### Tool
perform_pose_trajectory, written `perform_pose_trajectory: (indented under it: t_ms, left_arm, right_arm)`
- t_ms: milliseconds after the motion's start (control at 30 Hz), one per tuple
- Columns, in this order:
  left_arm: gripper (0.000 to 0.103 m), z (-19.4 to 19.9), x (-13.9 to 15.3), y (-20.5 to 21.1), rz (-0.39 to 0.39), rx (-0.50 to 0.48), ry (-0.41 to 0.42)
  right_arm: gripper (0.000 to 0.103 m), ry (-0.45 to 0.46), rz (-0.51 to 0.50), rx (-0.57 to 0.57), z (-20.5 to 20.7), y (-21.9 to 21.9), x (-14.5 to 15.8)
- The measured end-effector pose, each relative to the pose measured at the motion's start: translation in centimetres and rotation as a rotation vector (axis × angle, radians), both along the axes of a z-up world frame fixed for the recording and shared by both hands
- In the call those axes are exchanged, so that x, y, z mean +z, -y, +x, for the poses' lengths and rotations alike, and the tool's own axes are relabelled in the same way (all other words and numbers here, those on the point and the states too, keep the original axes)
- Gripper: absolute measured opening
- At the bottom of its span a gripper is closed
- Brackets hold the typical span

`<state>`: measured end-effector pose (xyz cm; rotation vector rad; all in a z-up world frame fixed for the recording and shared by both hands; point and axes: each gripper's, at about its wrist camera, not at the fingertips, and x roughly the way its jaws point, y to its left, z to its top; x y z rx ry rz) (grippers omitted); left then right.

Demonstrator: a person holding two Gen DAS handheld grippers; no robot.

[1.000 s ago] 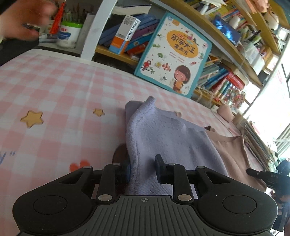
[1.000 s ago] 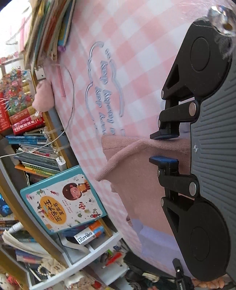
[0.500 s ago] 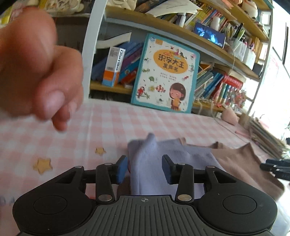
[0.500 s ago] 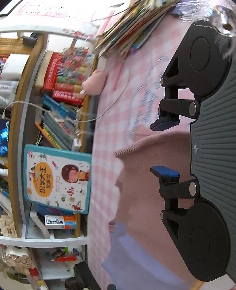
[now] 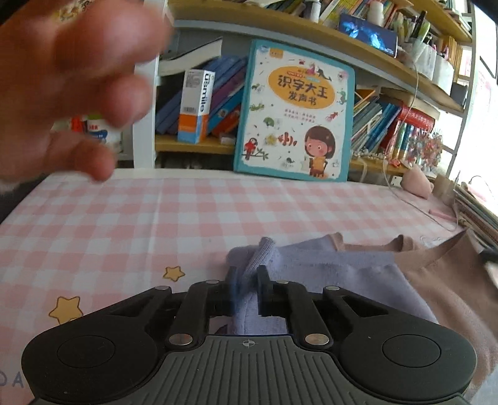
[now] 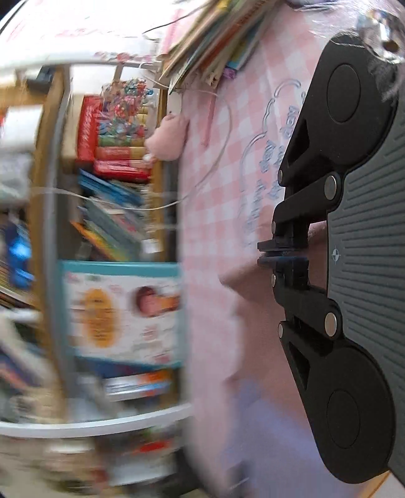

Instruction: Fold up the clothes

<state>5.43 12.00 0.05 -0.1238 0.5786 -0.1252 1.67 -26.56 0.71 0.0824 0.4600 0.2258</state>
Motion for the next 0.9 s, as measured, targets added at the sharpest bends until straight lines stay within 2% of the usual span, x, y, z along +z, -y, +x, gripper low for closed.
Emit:
perform_pose_trajectory:
  t_ms: [67,133,200,267,367,433,467,500,533,633,667,700,733,767,833,900]
  left_arm:
    - [0.01,-0.2,-0.1,-0.2,-0.006,-0.003,0.003]
    - [0.01,-0.3,-0.2,-0.2,-0.001,-0.008,0.005]
    - [0.014,-0.4,-0.2,-0.1,0.002,-0.011,0.008]
    - [0.018,-0.5,-0.1,-0.2,0.001,-0.014,0.01]
    - [0.03,-0.5,-0.1,-0.6,-0.02,-0.01,0.012]
    - [0.031,-0.2,-0.2,-0.8,-0.04,-0.01,0.004]
    - [0.031,-0.1,-0.3,-0.8,-0.046,-0.012,-0.003]
    - [0.031,0.1,-0.4,-0.9,-0.048,-0.013,-0.014]
    - [0.031,0.2,-0.6,-0.8,-0.048,-0.014,-0.026]
    - [0.031,0.3,-0.9,-0.7,-0.035,-0.018,-0.048]
    - [0.031,0.3,-0.9,-0.7,-0.031,-0.018,-0.048]
    - [0.031,0.3,-0.9,-0.7,-0.029,-0.02,-0.048]
    - [0.031,0.3,-0.9,-0.7,-0.027,-0.021,-0.049]
    - [0.031,0.3,-0.9,-0.7,-0.024,-0.021,-0.05]
    - [0.031,0.3,-0.9,-0.7,-0.02,-0.02,-0.048]
    - [0.031,0.3,-1.0,-0.8,-0.029,-0.018,-0.048]
  right_arm:
    - [0.001,0.019,0.054,-0.05,-0.8,1.3,0.7]
    - [0.0,-0.021,0.008,-0.109,-0.3,1.8,0.0]
    - [0.0,-0.114,-0.033,-0.134,0.8,2.1,-1.8]
    - [0.0,-0.184,-0.008,-0.14,1.5,2.6,-3.4]
    - [0.001,-0.173,0.035,-0.165,1.1,2.8,-3.6]
    - [0.006,-0.132,0.059,-0.148,0.7,2.8,-2.7]
    - [0.021,-0.114,0.049,-0.129,0.9,2.5,-2.1]
    - [0.048,-0.101,0.016,-0.105,0.9,2.0,-1.7]
    - [0.054,-0.09,-0.019,-0.081,0.9,1.5,-1.3]
    - [0.051,-0.084,-0.188,-0.003,1.3,-1.0,-1.2]
    - [0.038,-0.104,-0.238,0.013,1.7,-1.7,-1.6]
    - [0.015,-0.127,-0.272,0.034,1.9,-2.2,-2.0]
    - [0.01,-0.143,-0.285,0.052,2.0,-2.7,-2.4]
    - [0.006,-0.139,-0.289,0.041,1.9,-2.8,-2.4]
    - [0.006,-0.124,-0.255,0.022,1.4,-2.5,-1.7]
    - [0.006,-0.084,-0.126,0.02,0.5,-1.2,-0.1]
